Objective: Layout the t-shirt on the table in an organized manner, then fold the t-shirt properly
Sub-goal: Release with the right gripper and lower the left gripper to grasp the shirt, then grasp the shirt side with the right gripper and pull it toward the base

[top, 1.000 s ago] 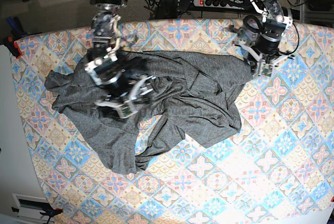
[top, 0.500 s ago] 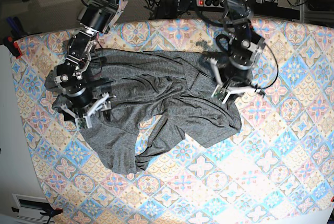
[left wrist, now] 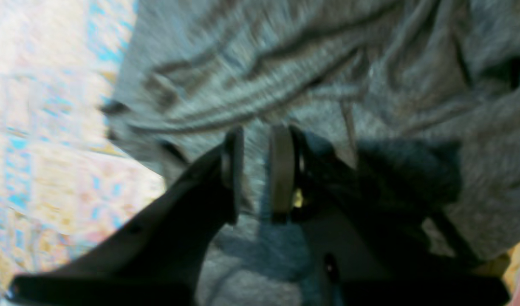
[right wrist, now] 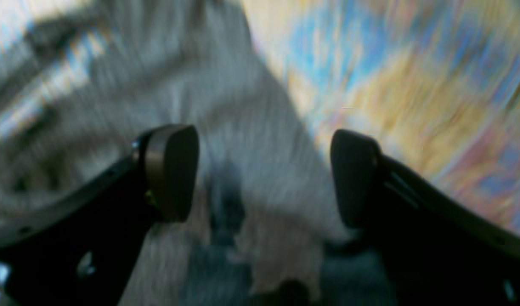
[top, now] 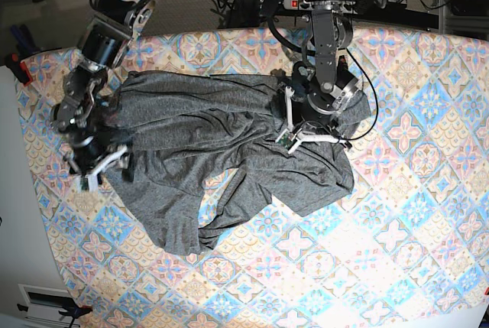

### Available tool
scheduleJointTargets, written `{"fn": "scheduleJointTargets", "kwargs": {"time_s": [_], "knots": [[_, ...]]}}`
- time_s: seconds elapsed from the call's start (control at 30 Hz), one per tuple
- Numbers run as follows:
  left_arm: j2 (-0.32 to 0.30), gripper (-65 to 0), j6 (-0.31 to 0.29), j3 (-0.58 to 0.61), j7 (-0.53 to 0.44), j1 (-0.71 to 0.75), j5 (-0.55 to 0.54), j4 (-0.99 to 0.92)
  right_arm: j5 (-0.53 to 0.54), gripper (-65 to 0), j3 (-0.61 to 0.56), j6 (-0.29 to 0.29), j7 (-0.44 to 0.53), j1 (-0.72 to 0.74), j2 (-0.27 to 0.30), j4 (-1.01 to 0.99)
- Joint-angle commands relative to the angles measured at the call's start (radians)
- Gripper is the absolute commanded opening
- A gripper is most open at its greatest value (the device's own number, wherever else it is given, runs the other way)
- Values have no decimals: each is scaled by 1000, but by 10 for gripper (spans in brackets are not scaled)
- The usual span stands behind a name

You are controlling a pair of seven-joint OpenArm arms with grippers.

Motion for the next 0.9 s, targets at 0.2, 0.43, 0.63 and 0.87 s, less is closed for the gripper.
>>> {"fn": "scheduleJointTargets", "kwargs": {"time_s": [0.2, 0.43, 0.63, 0.87], "knots": [[-54, -542, 7, 3, -16, 79, 46, 2, 32, -180, -4, 3, 120, 71, 86, -130], [-140, -542, 7, 1, -16, 180, 41, -10, 29, -180, -4, 3, 172, 189, 102, -279], [-143, -542, 7, -42, -22, 231, 41, -9, 28, -180, -7, 3, 227, 197, 104, -396], [-143, -542, 7, -65, -23, 236, 41, -4, 28, -180, -8, 1, 340, 197, 142, -603]]}}
